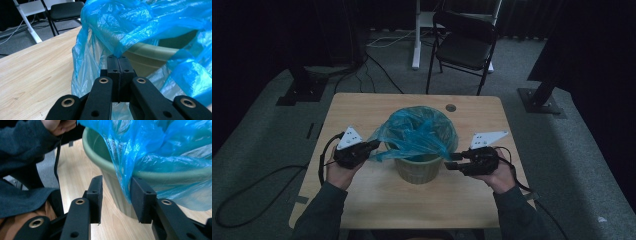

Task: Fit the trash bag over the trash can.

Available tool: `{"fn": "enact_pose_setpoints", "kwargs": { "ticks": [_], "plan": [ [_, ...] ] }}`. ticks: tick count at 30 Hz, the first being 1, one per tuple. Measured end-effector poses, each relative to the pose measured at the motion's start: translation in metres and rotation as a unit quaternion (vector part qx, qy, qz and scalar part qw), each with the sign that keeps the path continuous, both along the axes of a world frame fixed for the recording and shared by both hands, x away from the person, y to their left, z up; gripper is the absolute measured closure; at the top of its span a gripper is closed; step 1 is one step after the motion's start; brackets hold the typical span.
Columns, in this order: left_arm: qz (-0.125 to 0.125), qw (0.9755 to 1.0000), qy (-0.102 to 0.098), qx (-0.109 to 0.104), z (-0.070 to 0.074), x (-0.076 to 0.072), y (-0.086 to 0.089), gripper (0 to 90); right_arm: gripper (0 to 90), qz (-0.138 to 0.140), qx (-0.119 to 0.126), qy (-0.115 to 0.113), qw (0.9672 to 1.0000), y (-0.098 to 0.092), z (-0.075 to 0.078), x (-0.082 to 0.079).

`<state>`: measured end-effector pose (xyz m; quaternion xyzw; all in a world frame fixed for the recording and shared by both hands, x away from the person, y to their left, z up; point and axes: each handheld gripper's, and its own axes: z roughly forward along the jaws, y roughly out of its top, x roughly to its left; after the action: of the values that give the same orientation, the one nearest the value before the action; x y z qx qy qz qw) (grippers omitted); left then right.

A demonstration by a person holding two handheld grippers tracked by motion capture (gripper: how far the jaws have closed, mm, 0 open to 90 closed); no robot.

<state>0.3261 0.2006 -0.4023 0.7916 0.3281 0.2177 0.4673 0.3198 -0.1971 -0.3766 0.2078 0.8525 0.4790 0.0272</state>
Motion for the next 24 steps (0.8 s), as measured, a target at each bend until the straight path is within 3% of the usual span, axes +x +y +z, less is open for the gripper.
{"fn": "enact_pose_setpoints", "kwargs": {
  "ticks": [6, 13, 18, 20, 21, 24],
  "plan": [
    [0.002, 1.0, 0.001, 0.0, -0.002, -0.002, 0.002, 89.7, 58.8, -0.009, 0.008, -0.009, 0.9999, -0.007, 0.007, -0.002],
    [0.0, 1.0, -0.001, 0.0, -0.001, -0.002, -0.001, 89.6, 62.3, -0.042, 0.017, -0.022, 0.9988, -0.012, 0.012, -0.001],
    [-0.003, 1.0, -0.001, -0.001, -0.001, -0.002, -0.003, 89.6, 62.3, -0.05, 0.008, -0.03, 0.9983, -0.006, 0.013, 0.001],
    [-0.006, 1.0, -0.001, -0.001, -0.001, -0.002, -0.004, 89.6, 64.1, -0.054, 0.003, -0.034, 0.998, -0.003, 0.013, 0.002],
    [-0.008, 1.0, -0.002, -0.001, -0.001, -0.003, -0.005, 89.6, 71.8, -0.05, 0.0, -0.03, 0.9983, -0.001, 0.011, 0.003],
    [-0.011, 0.9999, -0.001, 0.001, -0.001, -0.004, -0.005, 89.6, 79.3, -0.046, -0.005, -0.024, 0.9986, 0.001, 0.008, 0.003]
  ]
}}
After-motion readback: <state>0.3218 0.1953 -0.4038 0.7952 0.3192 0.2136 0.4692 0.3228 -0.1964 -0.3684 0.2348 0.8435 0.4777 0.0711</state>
